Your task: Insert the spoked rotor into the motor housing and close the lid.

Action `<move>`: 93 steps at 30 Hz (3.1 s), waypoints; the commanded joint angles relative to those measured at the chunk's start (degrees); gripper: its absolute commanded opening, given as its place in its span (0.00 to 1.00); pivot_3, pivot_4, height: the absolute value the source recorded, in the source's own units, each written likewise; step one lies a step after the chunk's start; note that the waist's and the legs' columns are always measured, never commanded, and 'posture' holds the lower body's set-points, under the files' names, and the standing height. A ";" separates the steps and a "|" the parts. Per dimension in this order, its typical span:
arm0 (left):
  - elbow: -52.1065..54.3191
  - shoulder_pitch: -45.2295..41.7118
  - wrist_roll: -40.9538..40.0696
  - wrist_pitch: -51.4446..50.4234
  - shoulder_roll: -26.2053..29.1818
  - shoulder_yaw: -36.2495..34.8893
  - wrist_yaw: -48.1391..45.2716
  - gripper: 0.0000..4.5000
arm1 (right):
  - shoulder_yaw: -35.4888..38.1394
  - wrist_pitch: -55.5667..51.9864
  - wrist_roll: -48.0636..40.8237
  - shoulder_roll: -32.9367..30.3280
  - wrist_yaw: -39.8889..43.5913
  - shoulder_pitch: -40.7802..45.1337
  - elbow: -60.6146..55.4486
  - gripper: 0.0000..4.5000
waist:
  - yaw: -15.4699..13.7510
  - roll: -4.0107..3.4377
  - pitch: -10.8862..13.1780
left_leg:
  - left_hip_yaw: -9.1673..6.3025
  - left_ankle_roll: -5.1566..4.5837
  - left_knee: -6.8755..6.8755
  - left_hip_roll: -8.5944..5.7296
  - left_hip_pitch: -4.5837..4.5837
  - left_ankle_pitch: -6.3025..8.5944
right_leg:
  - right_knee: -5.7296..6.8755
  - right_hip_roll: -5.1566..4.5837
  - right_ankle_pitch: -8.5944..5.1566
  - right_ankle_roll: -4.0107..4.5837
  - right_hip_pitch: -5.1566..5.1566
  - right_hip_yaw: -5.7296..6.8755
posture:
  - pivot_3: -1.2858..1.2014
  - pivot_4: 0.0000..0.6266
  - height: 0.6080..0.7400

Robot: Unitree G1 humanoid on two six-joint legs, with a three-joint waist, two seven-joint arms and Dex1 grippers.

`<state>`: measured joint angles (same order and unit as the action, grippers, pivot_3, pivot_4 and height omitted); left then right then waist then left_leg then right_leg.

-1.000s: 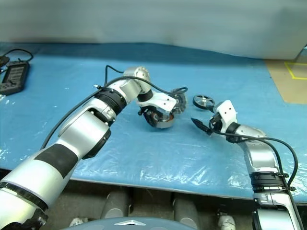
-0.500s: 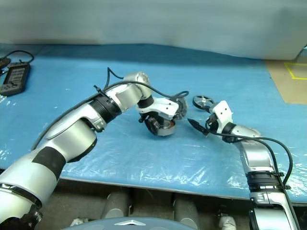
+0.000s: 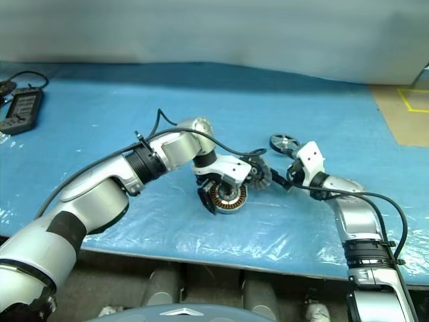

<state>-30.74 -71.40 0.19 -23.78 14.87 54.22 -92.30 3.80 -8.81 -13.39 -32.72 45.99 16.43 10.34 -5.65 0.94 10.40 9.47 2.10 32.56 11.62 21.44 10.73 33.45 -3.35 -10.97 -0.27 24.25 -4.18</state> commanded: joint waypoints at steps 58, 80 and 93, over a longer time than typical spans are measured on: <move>24.14 51.16 -15.94 26.92 13.44 -42.56 22.95 0.90 | -13.13 2.40 5.89 -24.14 26.20 -9.08 -29.08 1.00 | 0.32 -0.35 -0.04 | 0.01 -0.21 0.23 0.26 0.38 0.11 | 0.43 0.05 -0.17 0.00 0.56 0.26 | 0.52 0.24 1.00; 19.75 52.36 -17.65 34.33 10.65 -44.45 22.37 0.90 | -18.15 -4.21 8.88 -15.14 25.40 9.44 -21.87 1.00 | 1.03 -0.35 -0.04 | 0.01 -0.17 0.68 0.33 0.44 0.08 | 1.44 0.04 -0.36 0.18 0.87 0.29 | 0.52 0.24 1.00; 20.79 51.11 -19.33 31.80 10.88 -45.12 21.65 0.90 | -13.51 -4.64 11.10 -18.95 20.19 6.69 -16.62 1.00 | 1.60 -0.35 -0.04 | 0.02 -0.17 0.69 0.30 0.41 0.07 | 1.42 0.03 -0.36 0.18 0.85 0.25 | 0.52 0.24 1.00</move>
<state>-11.93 -19.78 -18.04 8.08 25.80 10.19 -70.61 -12.43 -14.29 -2.95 -52.02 68.63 20.93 -8.02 -4.05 0.59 10.35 9.49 1.93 33.25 11.92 21.83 10.80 34.89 -3.32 -11.33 -0.09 25.09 -3.94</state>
